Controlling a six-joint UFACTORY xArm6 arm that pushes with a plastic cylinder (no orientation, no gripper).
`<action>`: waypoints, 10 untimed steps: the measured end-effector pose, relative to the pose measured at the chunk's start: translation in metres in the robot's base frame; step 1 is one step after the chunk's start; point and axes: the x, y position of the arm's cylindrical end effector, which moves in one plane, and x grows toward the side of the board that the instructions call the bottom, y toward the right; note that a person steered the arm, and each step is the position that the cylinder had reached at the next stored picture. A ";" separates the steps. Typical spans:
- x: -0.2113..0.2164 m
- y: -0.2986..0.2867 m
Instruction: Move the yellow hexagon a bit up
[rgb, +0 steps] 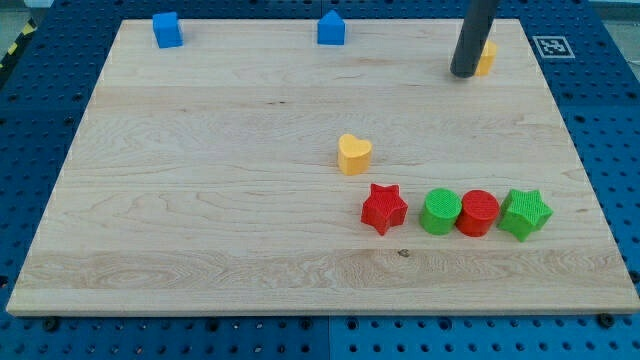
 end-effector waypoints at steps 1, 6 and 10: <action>0.027 0.018; -0.032 0.028; -0.051 -0.014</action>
